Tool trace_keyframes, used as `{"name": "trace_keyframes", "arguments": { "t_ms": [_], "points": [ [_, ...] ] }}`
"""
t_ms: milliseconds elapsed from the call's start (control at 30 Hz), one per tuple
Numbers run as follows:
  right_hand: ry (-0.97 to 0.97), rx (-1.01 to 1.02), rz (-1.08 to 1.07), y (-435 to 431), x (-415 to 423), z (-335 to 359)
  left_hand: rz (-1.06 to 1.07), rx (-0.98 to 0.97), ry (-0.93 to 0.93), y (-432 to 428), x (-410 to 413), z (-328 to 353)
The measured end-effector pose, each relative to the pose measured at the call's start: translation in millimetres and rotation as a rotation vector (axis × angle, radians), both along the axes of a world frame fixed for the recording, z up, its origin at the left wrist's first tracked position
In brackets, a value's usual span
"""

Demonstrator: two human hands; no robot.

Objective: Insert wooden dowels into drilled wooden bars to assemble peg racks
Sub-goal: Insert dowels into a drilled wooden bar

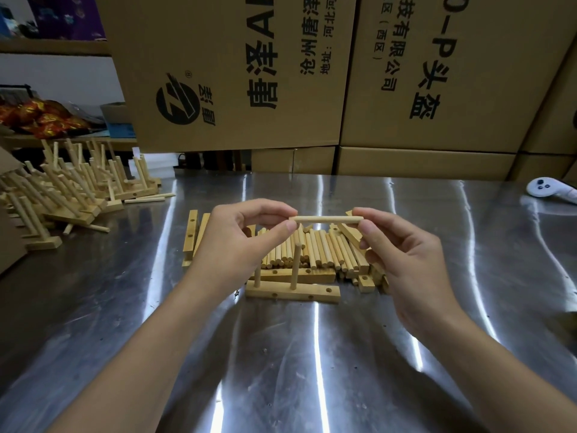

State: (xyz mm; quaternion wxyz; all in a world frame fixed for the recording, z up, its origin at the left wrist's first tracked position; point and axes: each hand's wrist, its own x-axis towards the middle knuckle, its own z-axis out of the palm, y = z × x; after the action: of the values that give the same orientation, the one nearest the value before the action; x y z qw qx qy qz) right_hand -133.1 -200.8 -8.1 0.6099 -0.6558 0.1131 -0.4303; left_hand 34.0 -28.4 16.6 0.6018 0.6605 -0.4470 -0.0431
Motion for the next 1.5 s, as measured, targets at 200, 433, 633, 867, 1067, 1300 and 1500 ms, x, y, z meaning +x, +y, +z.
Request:
{"name": "trace_keyframes", "arguments": {
  "t_ms": [200,433,633,867,1067,1300,1500],
  "points": [
    [-0.003,0.011,0.026,-3,-1,-1,-0.014,-0.01,0.015,1,1,2],
    [-0.024,0.072,0.052,-6,-2,-1,-0.003,-0.039,-0.007,2,5,0],
    [-0.022,0.063,0.069,-7,0,-3,0.01,-0.049,-0.017,3,0,2],
    [-0.034,0.063,0.065,-10,-1,-2,-0.006,-0.027,0.007,2,-4,3],
    [-0.056,0.038,0.083,-10,-2,2,0.007,-0.024,0.013,4,-3,2],
    [-0.079,-0.001,0.097,-7,-2,6,0.022,-0.021,0.0,4,-2,0],
    [-0.068,-0.049,0.103,-2,-5,8,0.019,-0.027,-0.018,4,-2,1]
  ]
}}
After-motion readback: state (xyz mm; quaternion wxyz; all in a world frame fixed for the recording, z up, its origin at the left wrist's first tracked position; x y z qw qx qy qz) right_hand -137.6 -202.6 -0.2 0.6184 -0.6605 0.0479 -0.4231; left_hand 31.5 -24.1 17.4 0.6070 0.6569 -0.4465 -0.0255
